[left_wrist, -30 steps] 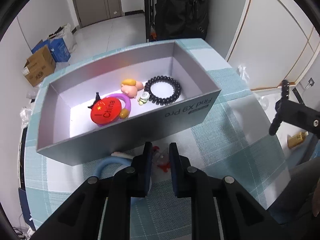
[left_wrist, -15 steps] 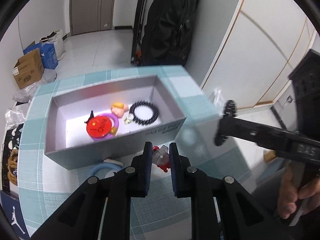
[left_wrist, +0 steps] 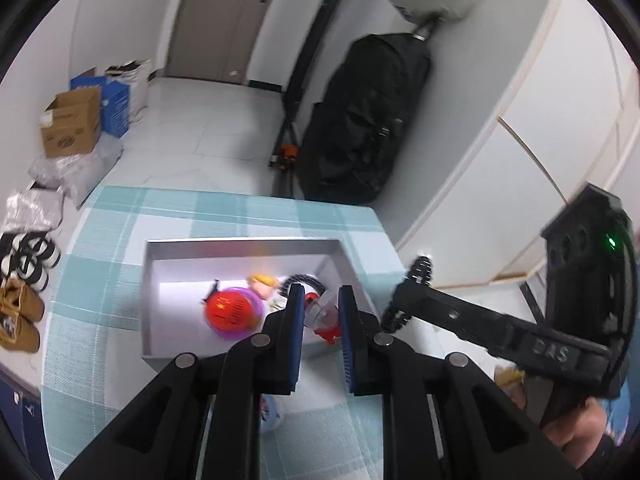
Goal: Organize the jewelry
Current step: 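Carry the black hair tie over the silver box with the right gripper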
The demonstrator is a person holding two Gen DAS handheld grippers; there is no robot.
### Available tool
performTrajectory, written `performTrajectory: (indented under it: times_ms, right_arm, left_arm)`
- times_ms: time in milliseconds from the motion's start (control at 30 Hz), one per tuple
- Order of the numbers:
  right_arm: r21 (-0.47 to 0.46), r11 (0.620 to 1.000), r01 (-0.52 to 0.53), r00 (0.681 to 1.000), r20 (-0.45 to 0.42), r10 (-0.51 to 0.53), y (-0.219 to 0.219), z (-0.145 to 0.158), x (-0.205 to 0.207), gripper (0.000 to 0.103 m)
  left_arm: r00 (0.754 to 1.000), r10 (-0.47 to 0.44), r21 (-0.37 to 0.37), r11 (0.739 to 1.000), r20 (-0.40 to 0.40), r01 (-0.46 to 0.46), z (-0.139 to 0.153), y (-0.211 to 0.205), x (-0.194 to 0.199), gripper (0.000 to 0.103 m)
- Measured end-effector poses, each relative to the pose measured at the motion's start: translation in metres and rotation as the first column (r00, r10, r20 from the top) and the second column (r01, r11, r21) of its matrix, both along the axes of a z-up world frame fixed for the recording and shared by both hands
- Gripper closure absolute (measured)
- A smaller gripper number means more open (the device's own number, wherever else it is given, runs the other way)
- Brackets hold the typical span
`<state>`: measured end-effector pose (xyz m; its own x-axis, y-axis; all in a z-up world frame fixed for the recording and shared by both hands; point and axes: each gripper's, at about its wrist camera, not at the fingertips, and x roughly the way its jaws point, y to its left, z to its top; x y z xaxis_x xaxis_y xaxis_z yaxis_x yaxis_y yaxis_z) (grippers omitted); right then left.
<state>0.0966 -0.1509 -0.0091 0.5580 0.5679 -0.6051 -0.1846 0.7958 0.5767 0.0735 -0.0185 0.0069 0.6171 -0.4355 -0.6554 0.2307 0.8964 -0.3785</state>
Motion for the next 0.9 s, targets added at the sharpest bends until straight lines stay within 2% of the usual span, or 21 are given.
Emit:
performTrajectory:
  times_ms: [167,267,567,900]
  right_arm:
    - [0.026,1.000,0.003,1.000,-0.022,-0.002,0.013,-0.001,0.016,0.060]
    - [0.045,0.999,0.002,0.999,-0.042,0.000,0.022,-0.003,0.025,0.060]
    - [0.045,0.998,-0.034,0.995,-0.089,0.038,0.046,-0.017,0.050,0.060]
    - [0.042,0.999,-0.023,0.991,-0.133,0.029,0.046,-0.030,0.061,0.060]
  left_arm:
    - [0.996,0.078,-0.031,0.996,-0.047,-0.079,-0.009,0.018,0.016,0.091]
    - [0.993,0.093,-0.029,0.995,-0.066,-0.095,-0.011,0.024,0.023,0.091]
    - [0.987,0.104,-0.057,0.992,-0.123,-0.112,-0.021,0.036,0.039,0.091]
    - [0.978,0.097,-0.062,0.992,-0.187,-0.110,-0.034,0.037,0.051,0.091]
